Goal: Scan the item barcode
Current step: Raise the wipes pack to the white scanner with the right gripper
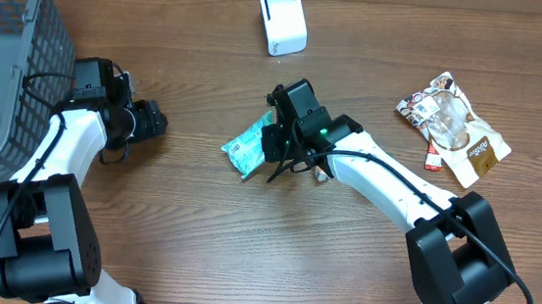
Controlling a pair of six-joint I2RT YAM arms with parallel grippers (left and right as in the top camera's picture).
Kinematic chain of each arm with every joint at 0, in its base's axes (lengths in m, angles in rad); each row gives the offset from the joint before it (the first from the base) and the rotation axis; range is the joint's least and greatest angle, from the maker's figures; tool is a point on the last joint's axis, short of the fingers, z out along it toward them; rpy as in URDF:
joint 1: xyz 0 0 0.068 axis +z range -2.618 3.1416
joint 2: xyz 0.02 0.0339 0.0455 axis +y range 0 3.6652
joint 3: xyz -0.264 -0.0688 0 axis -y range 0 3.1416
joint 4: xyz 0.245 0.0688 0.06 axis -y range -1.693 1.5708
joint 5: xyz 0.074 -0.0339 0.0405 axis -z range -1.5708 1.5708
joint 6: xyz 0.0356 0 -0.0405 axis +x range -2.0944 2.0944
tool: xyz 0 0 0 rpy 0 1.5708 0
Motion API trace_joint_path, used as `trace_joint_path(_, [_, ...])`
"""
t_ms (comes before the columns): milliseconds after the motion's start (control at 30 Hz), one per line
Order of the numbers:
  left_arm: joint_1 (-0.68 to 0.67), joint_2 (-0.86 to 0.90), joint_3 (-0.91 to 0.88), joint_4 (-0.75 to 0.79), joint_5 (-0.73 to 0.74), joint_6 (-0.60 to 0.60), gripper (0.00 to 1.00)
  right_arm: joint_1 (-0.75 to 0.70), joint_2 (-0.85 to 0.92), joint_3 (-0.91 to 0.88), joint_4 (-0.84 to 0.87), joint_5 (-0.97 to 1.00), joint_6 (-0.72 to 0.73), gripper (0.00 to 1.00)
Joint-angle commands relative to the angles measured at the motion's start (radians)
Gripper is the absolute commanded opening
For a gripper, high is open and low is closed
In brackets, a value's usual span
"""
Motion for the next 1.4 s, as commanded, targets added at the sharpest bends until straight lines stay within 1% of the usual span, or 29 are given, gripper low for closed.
trace_joint_path(0, [0.005, 0.005, 0.014, 0.002, -0.054, 0.020, 1.00, -0.003, -0.037, 0.029, 0.043, 0.011, -0.053, 0.04])
trace_joint_path(100, [0.005, 0.005, 0.014, 0.002, -0.054, 0.020, 1.00, -0.014, -0.048, 0.070, 0.047, 0.013, -0.089, 0.04])
trace_joint_path(200, [0.005, 0.005, 0.014, 0.002, -0.054, 0.020, 1.00, -0.027, -0.050, 0.196, -0.043, 0.071, -0.180, 0.04])
trace_joint_path(333, [0.005, 0.006, 0.014, 0.003, -0.056, 0.020, 1.00, -0.027, -0.050, 0.383, -0.151, 0.199, -0.387, 0.04])
trace_joint_path(433, [0.005, 0.006, 0.014, 0.002, -0.057, 0.020, 1.00, -0.027, -0.050, 0.482, -0.149, 0.287, -0.575, 0.04])
trace_joint_path(567, [0.005, 0.006, 0.014, 0.002, -0.057, 0.020, 1.00, -0.027, -0.047, 0.501, -0.038, 0.360, -0.841, 0.04])
trace_joint_path(667, [0.005, 0.006, 0.014, 0.002, -0.057, 0.020, 1.00, -0.035, -0.026, 0.500, 0.019, 0.380, -0.966, 0.04])
trace_joint_path(833, [0.005, 0.006, 0.014, 0.002, -0.057, 0.020, 1.00, -0.055, 0.033, 0.499, 0.155, 0.483, -1.036, 0.04])
trace_joint_path(967, [0.005, 0.006, 0.014, 0.002, -0.057, 0.020, 1.00, -0.069, 0.109, 0.499, 0.260, 0.490, -1.112, 0.04])
trace_joint_path(1067, [0.005, 0.006, 0.014, 0.002, -0.057, 0.020, 1.00, -0.076, 0.186, 0.499, 0.379, 0.537, -1.195, 0.04])
trace_joint_path(1167, [0.005, 0.006, 0.014, 0.002, -0.057, 0.020, 1.00, -0.076, 0.267, 0.499, 0.534, 0.599, -1.290, 0.04])
trace_joint_path(1300, [0.005, 0.006, 0.014, 0.002, -0.057, 0.020, 1.00, -0.076, 0.355, 0.499, 0.718, 0.650, -1.327, 0.04])
trace_joint_path(1367, [0.005, 0.006, 0.014, 0.002, -0.057, 0.020, 1.00, -0.076, 0.397, 0.499, 0.771, 0.655, -1.356, 0.04])
